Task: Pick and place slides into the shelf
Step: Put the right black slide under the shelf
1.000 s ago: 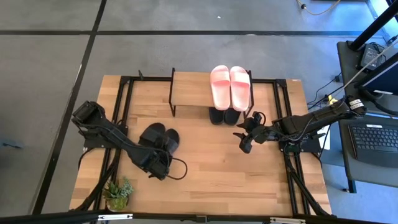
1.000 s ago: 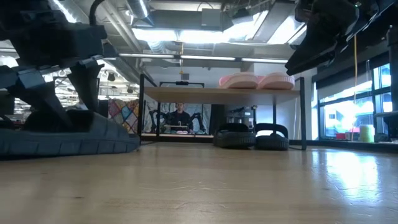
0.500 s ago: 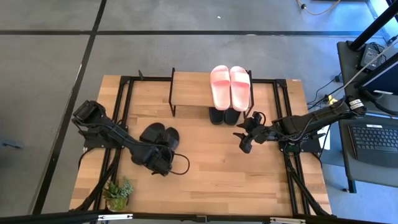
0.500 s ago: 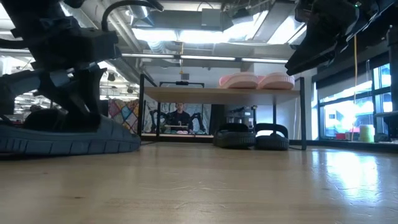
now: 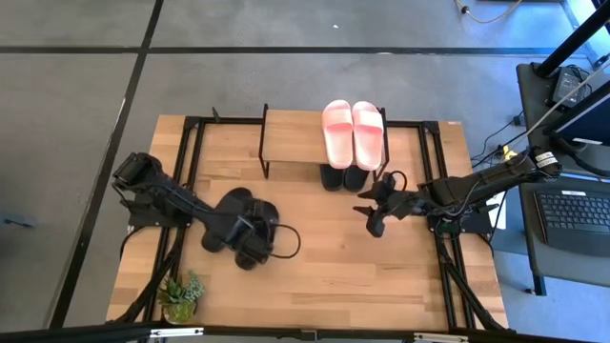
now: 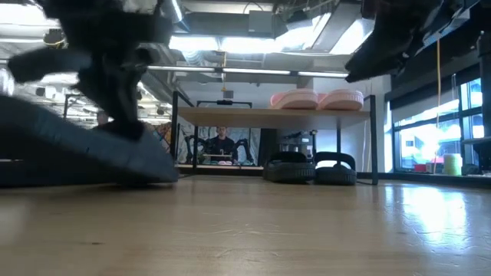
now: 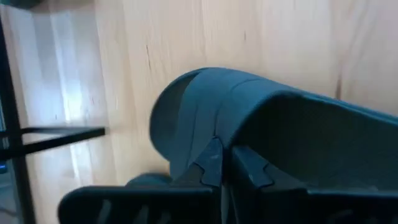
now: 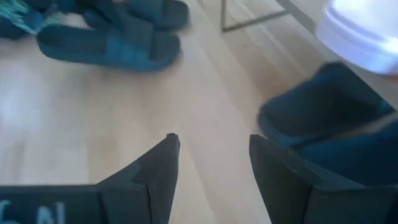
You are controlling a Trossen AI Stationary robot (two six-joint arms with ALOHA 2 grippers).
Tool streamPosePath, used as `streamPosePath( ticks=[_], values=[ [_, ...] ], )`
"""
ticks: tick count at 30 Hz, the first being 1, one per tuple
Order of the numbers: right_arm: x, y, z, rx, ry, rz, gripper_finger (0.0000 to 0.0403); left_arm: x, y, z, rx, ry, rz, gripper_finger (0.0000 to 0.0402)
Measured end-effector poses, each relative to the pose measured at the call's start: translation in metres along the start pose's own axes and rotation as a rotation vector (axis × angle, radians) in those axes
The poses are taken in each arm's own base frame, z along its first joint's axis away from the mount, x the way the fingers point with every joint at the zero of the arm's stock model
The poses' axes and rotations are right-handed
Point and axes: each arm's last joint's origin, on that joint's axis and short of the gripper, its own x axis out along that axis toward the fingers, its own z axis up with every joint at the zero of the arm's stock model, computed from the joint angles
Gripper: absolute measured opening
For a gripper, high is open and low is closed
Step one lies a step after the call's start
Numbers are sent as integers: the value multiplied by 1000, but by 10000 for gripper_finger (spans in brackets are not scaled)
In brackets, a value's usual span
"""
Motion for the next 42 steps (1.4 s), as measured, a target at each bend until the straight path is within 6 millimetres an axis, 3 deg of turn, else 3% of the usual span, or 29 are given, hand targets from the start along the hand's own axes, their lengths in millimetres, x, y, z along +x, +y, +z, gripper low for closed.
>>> streamPosePath(
  ticks=[5, 12, 20, 28, 35, 38, 42],
  values=[
    [0, 5, 8, -60, -77, 53, 196, -15, 16, 25, -83, -55, -53, 4],
    [-4, 13, 25, -145, -250, 110, 196, -34, 54, 55, -248, -106, -98, 3],
    [-12, 28, 38, -259, -432, 171, 196, -35, 89, 62, -291, -88, -22, 2],
    [6, 49, 29, -549, -463, 155, 196, -24, 111, 65, -360, -85, 8, 2],
    [35, 60, 16, -673, -403, 128, 196, -25, 112, 75, -360, -189, -7, 1],
    [46, 68, 17, -649, -380, 131, 196, -26, 113, 78, -364, -217, 7, 1],
    [56, 79, 28, -391, -354, 169, 196, -27, 115, 78, -324, -221, 123, 1]
  ],
)
